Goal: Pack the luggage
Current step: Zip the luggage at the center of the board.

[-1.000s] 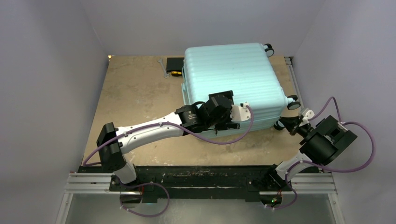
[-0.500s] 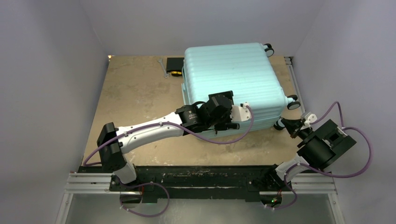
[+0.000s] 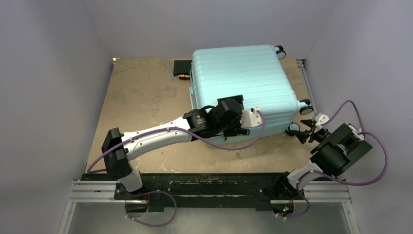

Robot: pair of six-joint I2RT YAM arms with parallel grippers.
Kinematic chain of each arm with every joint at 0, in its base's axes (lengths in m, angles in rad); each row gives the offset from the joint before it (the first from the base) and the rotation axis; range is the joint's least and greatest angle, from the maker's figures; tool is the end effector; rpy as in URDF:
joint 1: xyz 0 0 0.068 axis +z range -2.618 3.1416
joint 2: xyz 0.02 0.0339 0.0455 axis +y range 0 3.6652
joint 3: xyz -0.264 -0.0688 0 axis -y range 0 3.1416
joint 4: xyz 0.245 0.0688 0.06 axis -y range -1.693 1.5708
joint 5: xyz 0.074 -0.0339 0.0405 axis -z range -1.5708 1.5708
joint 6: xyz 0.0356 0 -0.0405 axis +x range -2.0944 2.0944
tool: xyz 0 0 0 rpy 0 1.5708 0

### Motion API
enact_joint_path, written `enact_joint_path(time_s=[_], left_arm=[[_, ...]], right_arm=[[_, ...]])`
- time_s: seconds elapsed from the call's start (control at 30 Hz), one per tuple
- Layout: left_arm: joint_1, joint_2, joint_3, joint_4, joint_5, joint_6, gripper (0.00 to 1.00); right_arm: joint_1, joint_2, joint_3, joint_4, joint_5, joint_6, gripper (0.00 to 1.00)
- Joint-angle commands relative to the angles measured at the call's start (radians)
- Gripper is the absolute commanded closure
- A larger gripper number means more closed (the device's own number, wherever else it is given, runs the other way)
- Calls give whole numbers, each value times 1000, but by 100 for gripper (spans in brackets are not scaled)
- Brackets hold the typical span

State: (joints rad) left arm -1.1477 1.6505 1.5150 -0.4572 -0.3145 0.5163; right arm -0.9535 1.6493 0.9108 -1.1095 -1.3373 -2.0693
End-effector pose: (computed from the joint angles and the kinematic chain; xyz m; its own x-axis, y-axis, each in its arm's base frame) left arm 0.1666 -0.3432 0.3428 0.1766 0.7512 -0.6360 0.7757 0.2916 0.5597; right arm 0.1670 -0.1755 0.1770 -0.0349 -0.3019 -0.9527 -0.6529 0.7286 -0.2070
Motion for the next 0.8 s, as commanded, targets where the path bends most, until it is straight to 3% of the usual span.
enact_joint_path(time_s=[0.0, 0.3, 0.43, 0.6, 0.77], left_arm=[[-3, -9, 33, 3, 5, -10, 1], [-3, -20, 20, 7, 3, -7, 1], [-3, -23, 6, 15, 3, -6, 1], [-3, -23, 2, 17, 5, -4, 1], [-3, -24, -1, 14, 2, 0, 1]], right_arm=[[30, 14, 33, -12, 54, -195, 33], [122, 31, 90, -14, -20, -111, 36], [134, 27, 110, -16, -26, -88, 43], [134, 27, 116, -18, -20, -81, 64], [147, 12, 90, -18, -14, -106, 93]])
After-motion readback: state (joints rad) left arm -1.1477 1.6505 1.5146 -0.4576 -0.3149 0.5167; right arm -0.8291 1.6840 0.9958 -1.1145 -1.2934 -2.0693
